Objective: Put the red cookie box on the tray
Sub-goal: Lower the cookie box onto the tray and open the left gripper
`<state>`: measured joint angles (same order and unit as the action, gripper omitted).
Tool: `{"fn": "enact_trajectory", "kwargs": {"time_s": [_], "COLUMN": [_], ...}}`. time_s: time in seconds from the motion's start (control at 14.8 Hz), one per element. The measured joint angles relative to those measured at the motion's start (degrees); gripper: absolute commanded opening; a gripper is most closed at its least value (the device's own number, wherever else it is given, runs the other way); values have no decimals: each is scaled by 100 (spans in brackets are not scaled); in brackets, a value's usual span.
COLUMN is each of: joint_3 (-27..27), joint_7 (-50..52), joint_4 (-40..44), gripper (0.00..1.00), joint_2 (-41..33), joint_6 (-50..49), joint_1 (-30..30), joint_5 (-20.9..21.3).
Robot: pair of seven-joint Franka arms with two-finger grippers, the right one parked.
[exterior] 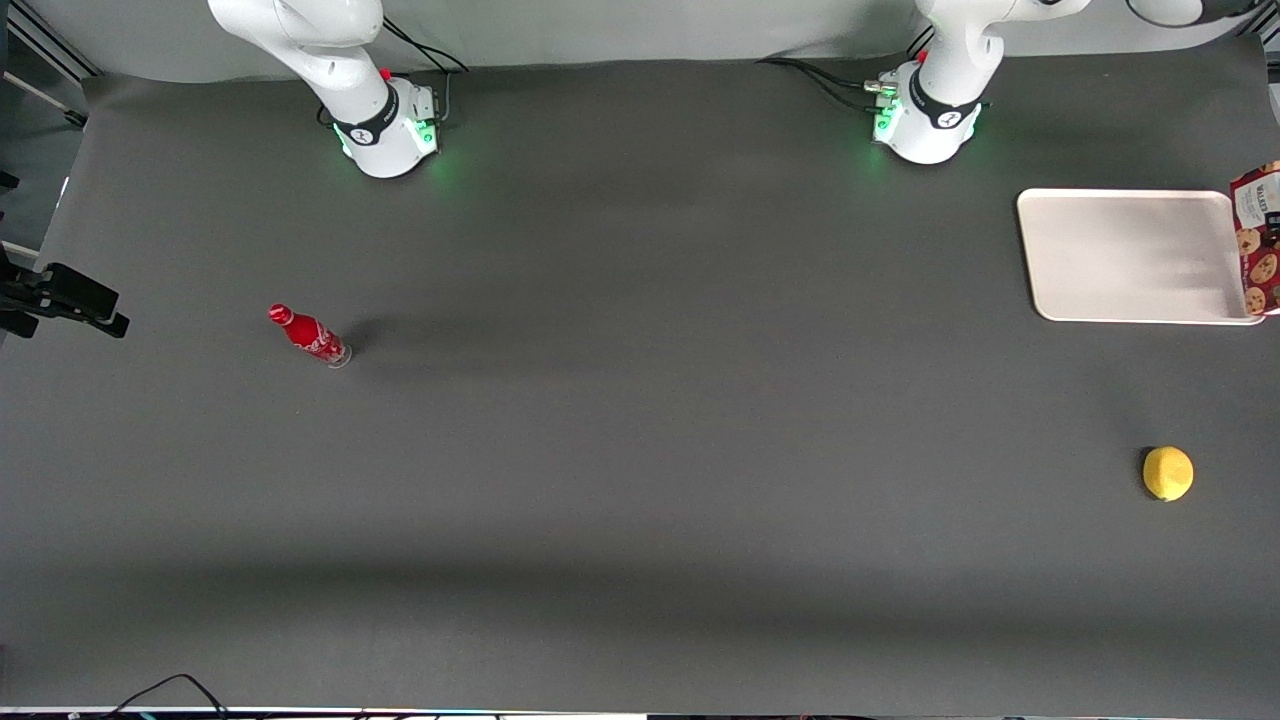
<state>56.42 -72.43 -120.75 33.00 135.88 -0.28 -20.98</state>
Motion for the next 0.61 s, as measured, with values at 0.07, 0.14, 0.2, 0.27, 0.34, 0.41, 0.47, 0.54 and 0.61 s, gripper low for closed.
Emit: {"fn": "enact_trajectory", "kwargs": {"time_s": [0.07,0.14,0.2,0.27,0.34,0.41,0.47,0.54,0.61], "joint_3": [0,-1,0,-1,-1,-1,-3,-3,-3], "joint_7": [-119,-199,-244,-273,-299,-315,-322,-328,-339], "joint_4": [1,-2,-9,-19,-31,-53,-93,-128,-157], "gripper": [0,0,0,0,0,0,0,33,76], "joint_2": [65,106,132,153,168,173,173,173,173], "joint_6": [0,0,-1,-1,7,42,103,141,170], "joint_1": [46,82,104,115,121,123,124,124,124], "joint_5": [-109,-178,-240,-295,-342,-365,-378,-385,-388]}}
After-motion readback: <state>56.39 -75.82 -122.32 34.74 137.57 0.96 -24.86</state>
